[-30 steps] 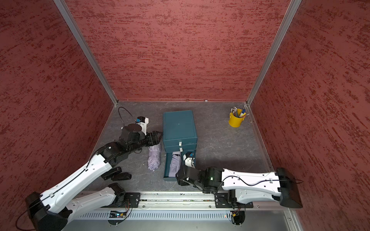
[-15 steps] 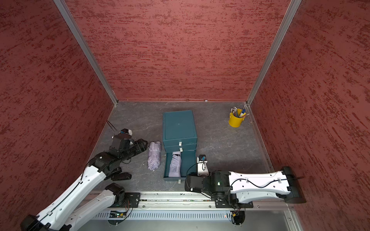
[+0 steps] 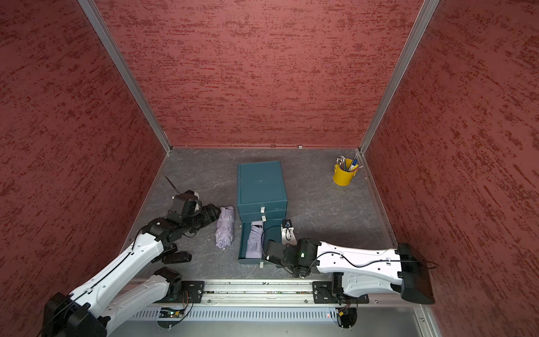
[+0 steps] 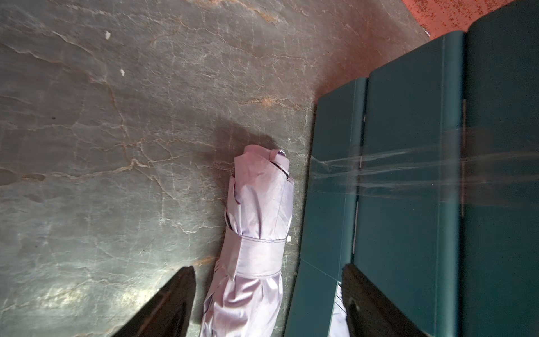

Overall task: Place the umbrella in the drawer by color
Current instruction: Pick up the umbrella from the center of the board.

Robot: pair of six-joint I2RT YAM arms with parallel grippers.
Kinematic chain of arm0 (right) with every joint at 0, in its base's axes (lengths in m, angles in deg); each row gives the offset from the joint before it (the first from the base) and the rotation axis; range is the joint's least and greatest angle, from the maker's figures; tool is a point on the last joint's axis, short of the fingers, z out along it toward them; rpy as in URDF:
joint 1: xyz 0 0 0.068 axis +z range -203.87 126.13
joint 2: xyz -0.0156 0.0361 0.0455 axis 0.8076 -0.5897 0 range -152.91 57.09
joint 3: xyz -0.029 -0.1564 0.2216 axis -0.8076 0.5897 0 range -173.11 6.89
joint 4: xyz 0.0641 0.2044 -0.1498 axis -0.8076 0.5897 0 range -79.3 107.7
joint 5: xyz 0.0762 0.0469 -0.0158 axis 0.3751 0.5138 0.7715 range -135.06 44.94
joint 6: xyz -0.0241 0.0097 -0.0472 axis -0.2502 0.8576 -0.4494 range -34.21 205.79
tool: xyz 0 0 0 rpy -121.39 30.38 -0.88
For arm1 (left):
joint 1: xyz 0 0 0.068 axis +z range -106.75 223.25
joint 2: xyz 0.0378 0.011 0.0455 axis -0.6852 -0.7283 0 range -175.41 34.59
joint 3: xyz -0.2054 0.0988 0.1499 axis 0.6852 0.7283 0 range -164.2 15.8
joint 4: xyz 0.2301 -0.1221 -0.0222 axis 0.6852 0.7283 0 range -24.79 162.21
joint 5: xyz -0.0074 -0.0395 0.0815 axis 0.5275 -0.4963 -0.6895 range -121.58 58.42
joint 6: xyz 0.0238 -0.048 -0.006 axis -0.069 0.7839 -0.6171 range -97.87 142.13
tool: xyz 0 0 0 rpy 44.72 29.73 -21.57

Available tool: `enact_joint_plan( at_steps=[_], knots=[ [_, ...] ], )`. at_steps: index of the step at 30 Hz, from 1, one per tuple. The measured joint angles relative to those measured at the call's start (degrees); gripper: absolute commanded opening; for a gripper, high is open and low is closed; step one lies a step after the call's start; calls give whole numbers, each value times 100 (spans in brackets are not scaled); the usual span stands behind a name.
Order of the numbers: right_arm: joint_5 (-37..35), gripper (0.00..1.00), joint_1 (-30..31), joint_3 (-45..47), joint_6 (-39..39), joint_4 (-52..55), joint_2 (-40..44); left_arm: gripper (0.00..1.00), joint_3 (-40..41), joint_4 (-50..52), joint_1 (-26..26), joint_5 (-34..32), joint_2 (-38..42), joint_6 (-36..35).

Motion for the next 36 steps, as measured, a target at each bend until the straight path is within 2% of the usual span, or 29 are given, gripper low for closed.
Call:
enact_joint_plan(
  at_steps=[9, 22, 30, 36],
  knots=[
    [192, 33, -109, 273, -223, -229, -385, 80, 129, -245, 9, 55, -273, 22],
    [142, 33, -391, 339, 256, 358, -271, 79, 155, -282, 7, 39, -284, 22],
    [76, 45, -293, -24, 136, 697, -205, 80, 155, -337, -11, -7, -597, -26],
    [-422, 31, 354, -1010, 269, 1014, -26, 74, 153, -566, -57, -4, -1213, -83]
  ],
)
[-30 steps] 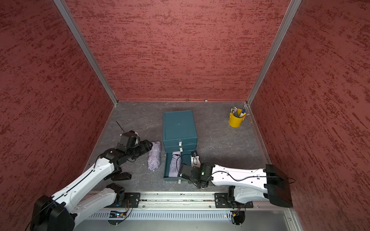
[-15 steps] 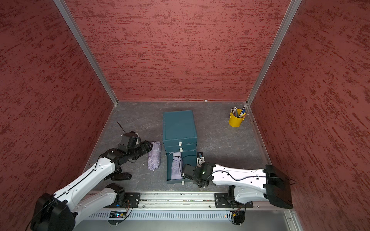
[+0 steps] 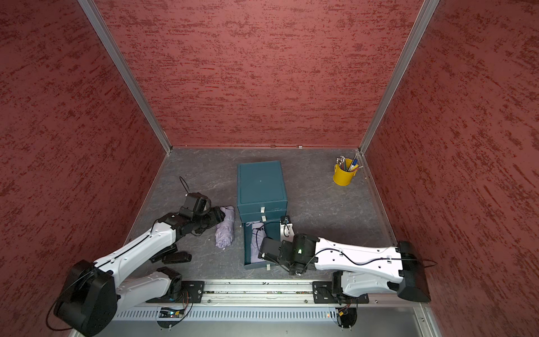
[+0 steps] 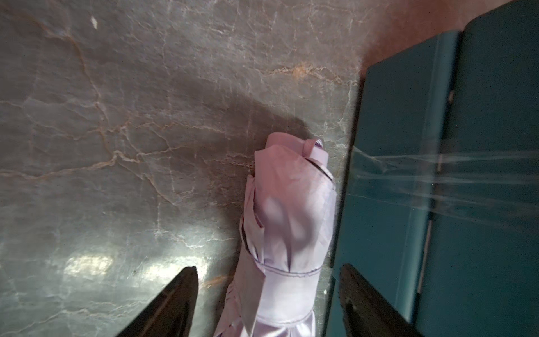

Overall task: Place the umbrella in the drawer by color
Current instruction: Pick up the umbrella from the center of the board.

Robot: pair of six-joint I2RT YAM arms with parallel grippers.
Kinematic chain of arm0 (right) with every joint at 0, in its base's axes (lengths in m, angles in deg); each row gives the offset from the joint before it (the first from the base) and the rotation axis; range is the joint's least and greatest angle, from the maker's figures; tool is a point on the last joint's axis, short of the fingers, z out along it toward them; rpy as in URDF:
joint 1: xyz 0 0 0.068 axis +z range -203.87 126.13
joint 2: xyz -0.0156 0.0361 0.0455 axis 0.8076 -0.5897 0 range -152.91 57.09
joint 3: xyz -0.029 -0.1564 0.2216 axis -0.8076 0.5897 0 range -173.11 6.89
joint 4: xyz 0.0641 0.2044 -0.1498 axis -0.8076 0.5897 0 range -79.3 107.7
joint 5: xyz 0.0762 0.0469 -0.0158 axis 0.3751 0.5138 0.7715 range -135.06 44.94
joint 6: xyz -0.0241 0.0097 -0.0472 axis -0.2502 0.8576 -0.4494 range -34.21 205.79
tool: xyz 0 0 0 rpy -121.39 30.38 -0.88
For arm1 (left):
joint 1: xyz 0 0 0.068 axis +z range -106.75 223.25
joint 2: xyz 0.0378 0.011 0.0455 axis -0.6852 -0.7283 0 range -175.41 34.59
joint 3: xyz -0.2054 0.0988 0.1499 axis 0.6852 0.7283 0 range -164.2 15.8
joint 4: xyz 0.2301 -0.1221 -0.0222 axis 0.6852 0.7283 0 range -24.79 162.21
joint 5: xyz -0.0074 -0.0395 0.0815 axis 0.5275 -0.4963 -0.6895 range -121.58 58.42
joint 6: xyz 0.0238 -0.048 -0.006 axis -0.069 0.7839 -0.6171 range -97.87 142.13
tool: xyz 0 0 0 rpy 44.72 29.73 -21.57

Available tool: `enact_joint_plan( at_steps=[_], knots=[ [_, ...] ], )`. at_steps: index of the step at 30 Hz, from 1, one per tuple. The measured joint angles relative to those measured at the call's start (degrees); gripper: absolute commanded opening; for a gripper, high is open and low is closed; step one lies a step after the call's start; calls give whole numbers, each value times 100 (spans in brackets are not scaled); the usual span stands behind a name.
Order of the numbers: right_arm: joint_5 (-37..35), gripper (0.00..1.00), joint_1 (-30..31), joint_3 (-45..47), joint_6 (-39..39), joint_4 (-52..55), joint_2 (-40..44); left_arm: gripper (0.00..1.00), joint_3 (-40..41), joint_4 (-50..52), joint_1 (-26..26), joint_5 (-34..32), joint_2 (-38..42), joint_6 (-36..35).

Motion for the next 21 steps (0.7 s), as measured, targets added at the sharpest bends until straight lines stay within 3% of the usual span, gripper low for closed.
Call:
enact_joint_plan(
  at_steps=[4, 8, 11, 14, 21],
  knots=[
    [-424, 25, 601, -66, -96, -332, 337, 66, 0, -116, -61, 0, -240, -31],
    [-529, 24, 997, 195, -538, -1423, 544, 59, -4, -256, -214, 2, -396, -63],
    [-501, 24, 1095, 358, -861, -2240, 424, 52, -4, -339, -400, -7, -466, -66],
    [-476, 23, 1104, 369, -1073, -2846, 157, 36, -15, -415, -507, -39, -577, -85],
    [-400, 23, 1115, 363, -1228, -3429, -258, 18, -118, -382, -553, -208, -704, -98]
  ],
)
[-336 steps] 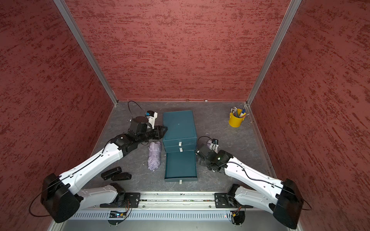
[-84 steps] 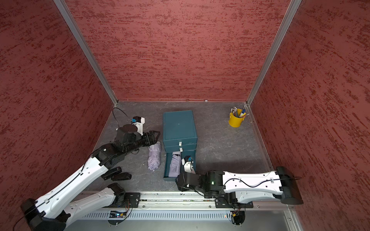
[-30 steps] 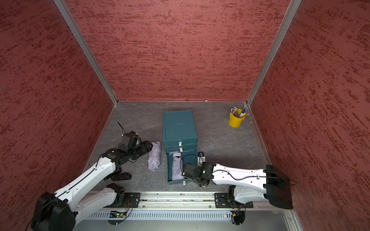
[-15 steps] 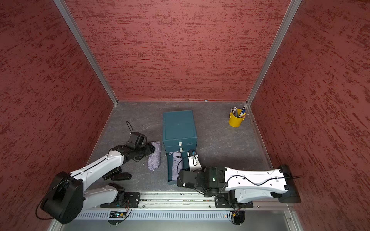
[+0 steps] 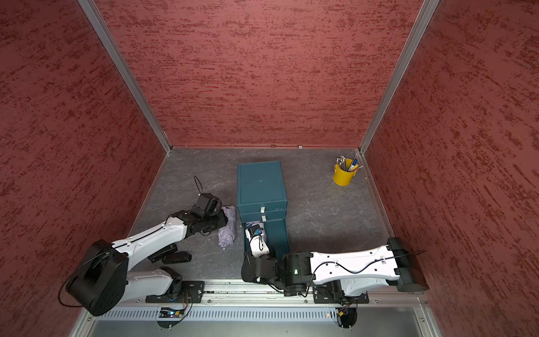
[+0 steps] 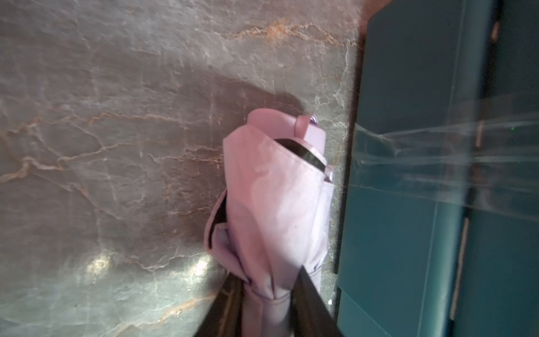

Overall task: Place the umbrella in the drawer by color
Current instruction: Pick up the umbrella from the center of the board.

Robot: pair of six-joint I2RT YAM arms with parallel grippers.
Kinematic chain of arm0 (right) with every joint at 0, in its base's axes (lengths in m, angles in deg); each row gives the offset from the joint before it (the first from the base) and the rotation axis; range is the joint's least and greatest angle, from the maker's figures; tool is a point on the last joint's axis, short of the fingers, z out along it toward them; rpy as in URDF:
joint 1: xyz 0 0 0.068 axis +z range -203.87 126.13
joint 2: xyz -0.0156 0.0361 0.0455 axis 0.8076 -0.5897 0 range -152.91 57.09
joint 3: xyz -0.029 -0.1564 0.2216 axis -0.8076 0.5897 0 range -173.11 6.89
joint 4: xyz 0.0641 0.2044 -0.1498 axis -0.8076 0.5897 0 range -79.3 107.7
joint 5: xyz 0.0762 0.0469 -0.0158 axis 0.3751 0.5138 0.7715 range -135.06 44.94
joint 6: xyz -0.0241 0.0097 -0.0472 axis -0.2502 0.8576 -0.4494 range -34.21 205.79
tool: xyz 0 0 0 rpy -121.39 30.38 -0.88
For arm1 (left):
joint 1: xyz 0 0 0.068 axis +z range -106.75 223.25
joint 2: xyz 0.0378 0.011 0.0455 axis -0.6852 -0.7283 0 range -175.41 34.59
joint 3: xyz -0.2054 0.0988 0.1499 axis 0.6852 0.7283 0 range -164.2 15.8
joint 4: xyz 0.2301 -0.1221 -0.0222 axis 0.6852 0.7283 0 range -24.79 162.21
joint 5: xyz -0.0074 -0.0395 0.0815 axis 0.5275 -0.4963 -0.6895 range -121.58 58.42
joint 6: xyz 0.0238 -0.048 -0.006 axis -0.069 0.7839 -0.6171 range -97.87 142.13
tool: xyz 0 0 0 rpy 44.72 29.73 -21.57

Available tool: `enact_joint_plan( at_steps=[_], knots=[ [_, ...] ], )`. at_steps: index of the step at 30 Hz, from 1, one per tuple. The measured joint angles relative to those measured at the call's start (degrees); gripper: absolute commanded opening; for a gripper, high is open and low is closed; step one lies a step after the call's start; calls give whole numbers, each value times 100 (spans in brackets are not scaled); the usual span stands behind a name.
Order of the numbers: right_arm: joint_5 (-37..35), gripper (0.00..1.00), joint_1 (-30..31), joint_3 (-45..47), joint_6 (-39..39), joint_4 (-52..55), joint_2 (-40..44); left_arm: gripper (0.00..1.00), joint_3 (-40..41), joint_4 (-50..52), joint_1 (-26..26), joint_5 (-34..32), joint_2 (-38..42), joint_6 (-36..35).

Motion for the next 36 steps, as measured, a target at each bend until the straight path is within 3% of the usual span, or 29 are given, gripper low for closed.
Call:
enact_joint_plan(
  at_steps=[6, 9, 14, 18, 22, 30, 36],
  knots=[
    [111, 24, 0, 0, 0, -365, 2, 0, -15, 138, -20, -131, 160, -4],
    [146, 32, 0, 0, -44, -466, 2, 0, -15, 348, -2, -181, 542, 7],
    [205, 55, 0, -177, -247, -470, 35, 0, -37, 710, 153, -216, 1834, 79],
    [221, 58, 0, -332, -468, -509, 380, 0, -269, 905, 280, -107, 3088, 197],
    [258, 65, -83, -579, -643, -455, 730, 0, -695, 920, 302, 234, 3832, 356],
    [1115, 70, -968, -1200, -966, -291, 793, 0, -831, 153, 192, 1270, 4194, 979],
    [1768, 74, -1106, -1246, -1071, -595, 743, 0, -498, -815, -323, 1784, 4192, 1408]
  ],
)
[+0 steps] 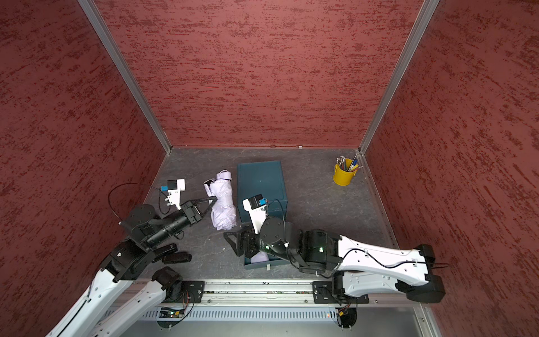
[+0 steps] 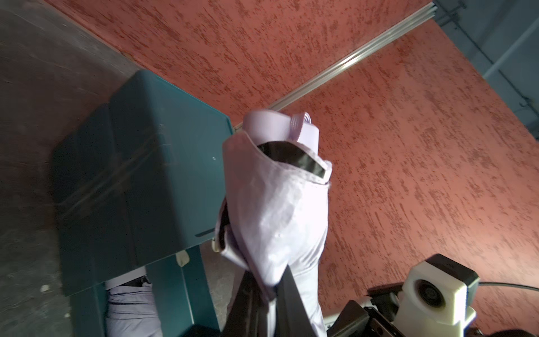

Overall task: Place the umbrella in the drawer by color
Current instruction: Pick up the umbrella from the center of the board.

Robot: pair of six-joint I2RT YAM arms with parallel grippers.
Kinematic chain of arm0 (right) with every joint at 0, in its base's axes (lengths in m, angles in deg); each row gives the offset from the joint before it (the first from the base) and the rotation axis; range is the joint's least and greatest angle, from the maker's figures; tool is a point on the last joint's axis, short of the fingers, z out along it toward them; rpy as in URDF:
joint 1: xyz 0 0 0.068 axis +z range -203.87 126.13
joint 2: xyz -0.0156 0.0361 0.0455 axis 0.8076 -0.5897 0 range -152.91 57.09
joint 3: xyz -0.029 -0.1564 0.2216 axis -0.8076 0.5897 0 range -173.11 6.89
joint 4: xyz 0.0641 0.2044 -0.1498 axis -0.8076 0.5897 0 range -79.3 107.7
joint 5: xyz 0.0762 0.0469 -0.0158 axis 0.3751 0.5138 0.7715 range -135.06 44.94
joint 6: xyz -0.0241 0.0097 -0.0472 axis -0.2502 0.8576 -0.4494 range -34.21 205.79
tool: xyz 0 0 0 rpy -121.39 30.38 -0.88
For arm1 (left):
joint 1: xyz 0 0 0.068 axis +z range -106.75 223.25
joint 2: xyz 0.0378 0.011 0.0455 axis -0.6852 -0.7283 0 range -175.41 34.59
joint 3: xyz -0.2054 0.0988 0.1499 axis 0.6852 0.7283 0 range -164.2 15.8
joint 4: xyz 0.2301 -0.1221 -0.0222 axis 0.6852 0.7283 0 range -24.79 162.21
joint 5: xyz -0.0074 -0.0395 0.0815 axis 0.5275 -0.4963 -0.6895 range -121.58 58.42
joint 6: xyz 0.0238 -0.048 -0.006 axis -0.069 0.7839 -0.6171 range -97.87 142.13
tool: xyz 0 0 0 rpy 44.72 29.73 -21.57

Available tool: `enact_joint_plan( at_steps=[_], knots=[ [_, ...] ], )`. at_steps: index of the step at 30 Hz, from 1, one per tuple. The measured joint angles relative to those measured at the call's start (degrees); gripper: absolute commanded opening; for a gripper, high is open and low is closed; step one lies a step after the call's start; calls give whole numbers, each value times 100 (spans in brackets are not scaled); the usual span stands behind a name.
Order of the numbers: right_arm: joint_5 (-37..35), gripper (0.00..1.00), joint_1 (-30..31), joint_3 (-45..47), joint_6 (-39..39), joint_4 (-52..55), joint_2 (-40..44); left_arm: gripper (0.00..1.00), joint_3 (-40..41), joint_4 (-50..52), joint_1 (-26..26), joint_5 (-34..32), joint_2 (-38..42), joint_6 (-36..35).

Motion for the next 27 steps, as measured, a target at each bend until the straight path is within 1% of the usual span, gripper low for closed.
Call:
enact_joint_plan(
  at_steps=[4, 9, 11, 14, 20, 21, 23, 25, 27],
  knots=[
    [151, 70, -120, 149, 66, -229, 35, 0, 291, -632, -378, 164, -59, 125],
    [129, 63, -155, 492, 214, -400, 317, 0, 439, -1110, -597, 164, -179, 144],
    [72, 63, -162, 557, 273, -457, 433, 0, 522, -1346, -623, 175, -175, 195],
    [-44, 69, -166, 686, 378, -592, 573, 0, 643, -1650, -636, 199, -173, 297],
    [-210, 67, -216, 1043, 546, -811, 758, 0, 905, -2227, -699, 431, -166, 581],
    [-208, 64, -227, 1054, 573, -828, 748, 0, 929, -2310, -704, 466, -160, 621],
    [-201, 53, -234, 1054, 603, -876, 726, 0, 968, -2479, -708, 507, -138, 675],
    [-179, 45, -234, 1054, 621, -986, 710, 0, 1021, -2616, -708, 505, -109, 704],
    [-168, 40, -234, 1054, 643, -1043, 708, 0, 1075, -2728, -708, 501, -94, 748]
  ],
)
